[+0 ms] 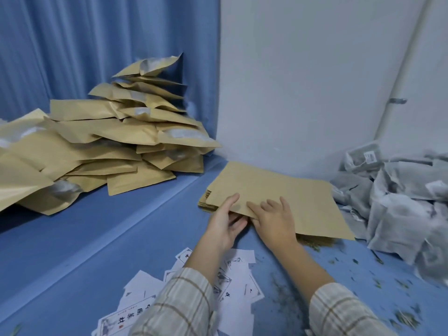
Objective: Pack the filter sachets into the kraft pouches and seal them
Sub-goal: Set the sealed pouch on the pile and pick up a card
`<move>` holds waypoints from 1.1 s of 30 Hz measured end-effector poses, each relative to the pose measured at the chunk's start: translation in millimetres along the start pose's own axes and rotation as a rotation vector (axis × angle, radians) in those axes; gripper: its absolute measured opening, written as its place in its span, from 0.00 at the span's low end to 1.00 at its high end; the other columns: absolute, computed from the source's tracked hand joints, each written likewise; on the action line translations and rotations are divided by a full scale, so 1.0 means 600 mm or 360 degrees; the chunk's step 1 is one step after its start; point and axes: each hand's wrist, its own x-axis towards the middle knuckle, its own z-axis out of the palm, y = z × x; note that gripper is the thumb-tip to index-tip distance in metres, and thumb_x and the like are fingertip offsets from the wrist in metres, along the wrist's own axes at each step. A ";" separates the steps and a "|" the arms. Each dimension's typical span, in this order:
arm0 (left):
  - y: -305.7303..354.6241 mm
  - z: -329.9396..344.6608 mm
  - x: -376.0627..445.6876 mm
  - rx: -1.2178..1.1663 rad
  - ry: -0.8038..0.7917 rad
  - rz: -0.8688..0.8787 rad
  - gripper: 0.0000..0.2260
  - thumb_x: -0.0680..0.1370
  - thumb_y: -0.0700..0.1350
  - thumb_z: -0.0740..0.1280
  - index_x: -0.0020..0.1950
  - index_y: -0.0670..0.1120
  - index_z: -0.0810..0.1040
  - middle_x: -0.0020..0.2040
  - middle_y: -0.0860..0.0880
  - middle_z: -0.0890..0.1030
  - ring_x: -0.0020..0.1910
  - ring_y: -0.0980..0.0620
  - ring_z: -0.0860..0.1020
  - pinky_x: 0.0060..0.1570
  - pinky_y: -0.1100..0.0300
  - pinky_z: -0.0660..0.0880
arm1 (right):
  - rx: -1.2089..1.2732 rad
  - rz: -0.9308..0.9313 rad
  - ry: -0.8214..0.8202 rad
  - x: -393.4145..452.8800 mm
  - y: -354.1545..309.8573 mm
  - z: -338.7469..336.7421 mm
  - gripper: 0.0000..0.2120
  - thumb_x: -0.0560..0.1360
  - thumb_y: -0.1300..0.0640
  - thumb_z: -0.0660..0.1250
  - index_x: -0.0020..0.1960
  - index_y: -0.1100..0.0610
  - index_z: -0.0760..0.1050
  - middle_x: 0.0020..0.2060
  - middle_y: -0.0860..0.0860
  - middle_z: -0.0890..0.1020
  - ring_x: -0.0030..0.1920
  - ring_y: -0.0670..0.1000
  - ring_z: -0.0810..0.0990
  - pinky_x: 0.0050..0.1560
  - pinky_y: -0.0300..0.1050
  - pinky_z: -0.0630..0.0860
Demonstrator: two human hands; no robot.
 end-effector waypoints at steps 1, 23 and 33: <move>-0.001 0.003 -0.007 0.0061 -0.0012 -0.0014 0.11 0.75 0.47 0.70 0.56 0.47 0.77 0.51 0.46 0.81 0.50 0.48 0.79 0.54 0.54 0.76 | 0.0065 -0.0059 0.0111 -0.009 -0.002 -0.009 0.16 0.59 0.55 0.77 0.47 0.51 0.84 0.31 0.50 0.82 0.38 0.53 0.83 0.51 0.58 0.78; -0.042 0.036 -0.285 0.3207 0.0766 0.2176 0.21 0.74 0.34 0.60 0.68 0.43 0.72 0.68 0.36 0.71 0.63 0.33 0.72 0.60 0.42 0.71 | 0.2691 0.1483 -0.0067 -0.065 -0.011 -0.339 0.07 0.77 0.60 0.64 0.44 0.59 0.80 0.39 0.53 0.84 0.37 0.49 0.83 0.33 0.40 0.79; -0.147 0.044 -0.288 0.1608 -0.0518 0.0371 0.28 0.67 0.54 0.62 0.68 0.53 0.72 0.66 0.54 0.71 0.64 0.55 0.69 0.61 0.59 0.65 | 0.3060 0.2183 -0.0218 -0.217 0.033 -0.280 0.01 0.72 0.68 0.68 0.43 0.66 0.77 0.31 0.56 0.84 0.31 0.49 0.84 0.31 0.40 0.81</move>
